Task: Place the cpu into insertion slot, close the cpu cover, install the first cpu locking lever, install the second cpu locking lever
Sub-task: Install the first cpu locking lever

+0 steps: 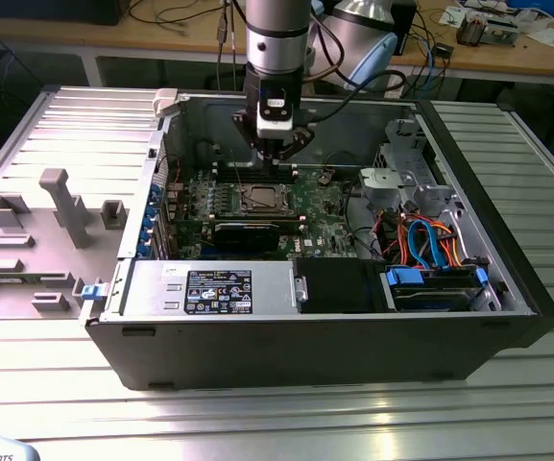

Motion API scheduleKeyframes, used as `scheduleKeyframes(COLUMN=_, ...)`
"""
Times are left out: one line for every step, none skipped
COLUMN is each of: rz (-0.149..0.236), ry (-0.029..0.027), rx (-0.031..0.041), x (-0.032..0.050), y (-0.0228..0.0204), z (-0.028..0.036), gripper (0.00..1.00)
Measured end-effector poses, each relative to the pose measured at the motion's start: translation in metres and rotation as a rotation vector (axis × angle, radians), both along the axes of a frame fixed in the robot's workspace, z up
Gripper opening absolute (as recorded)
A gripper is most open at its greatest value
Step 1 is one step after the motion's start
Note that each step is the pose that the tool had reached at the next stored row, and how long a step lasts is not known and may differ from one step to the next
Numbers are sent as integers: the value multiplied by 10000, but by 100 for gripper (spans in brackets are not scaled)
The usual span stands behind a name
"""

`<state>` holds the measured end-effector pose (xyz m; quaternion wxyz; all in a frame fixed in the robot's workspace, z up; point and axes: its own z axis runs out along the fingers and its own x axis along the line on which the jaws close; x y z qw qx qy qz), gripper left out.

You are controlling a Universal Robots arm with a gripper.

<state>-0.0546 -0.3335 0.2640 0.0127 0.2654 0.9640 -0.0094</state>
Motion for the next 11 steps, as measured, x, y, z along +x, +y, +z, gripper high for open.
scheduleKeyframes(rz=212, ry=0, rx=0, x=0, y=0, z=0, gripper=11)
scheduleKeyframes(rz=340, ry=0, rx=0, x=0, y=-1, z=0, gripper=11)
scheduleKeyframes(rz=396, ry=-1, rx=0, x=-1, y=-2, z=0, gripper=11)
scheduleKeyframes(rz=396, ry=0, rx=0, x=-1, y=-2, z=0, gripper=11)
scheduleKeyframes(rz=397, ry=-1, rx=1, x=-1, y=-2, z=0, gripper=11)
scheduleKeyframes(rz=399, ry=0, rx=0, x=0, y=-2, z=0, gripper=11)
scheduleKeyframes(rz=399, ry=-1, rx=0, x=0, y=-3, z=0, gripper=11)
scheduleKeyframes(rz=399, ry=0, rx=0, x=0, y=-3, z=0, gripper=11)
scheduleKeyframes(rz=399, ry=-1, rx=0, x=0, y=-3, z=0, gripper=11)
scheduleKeyframes(rz=399, ry=-1, rx=0, x=0, y=-3, z=0, gripper=11)
scheduleKeyframes(rz=399, ry=-1, rx=0, x=0, y=-4, z=0, gripper=11)
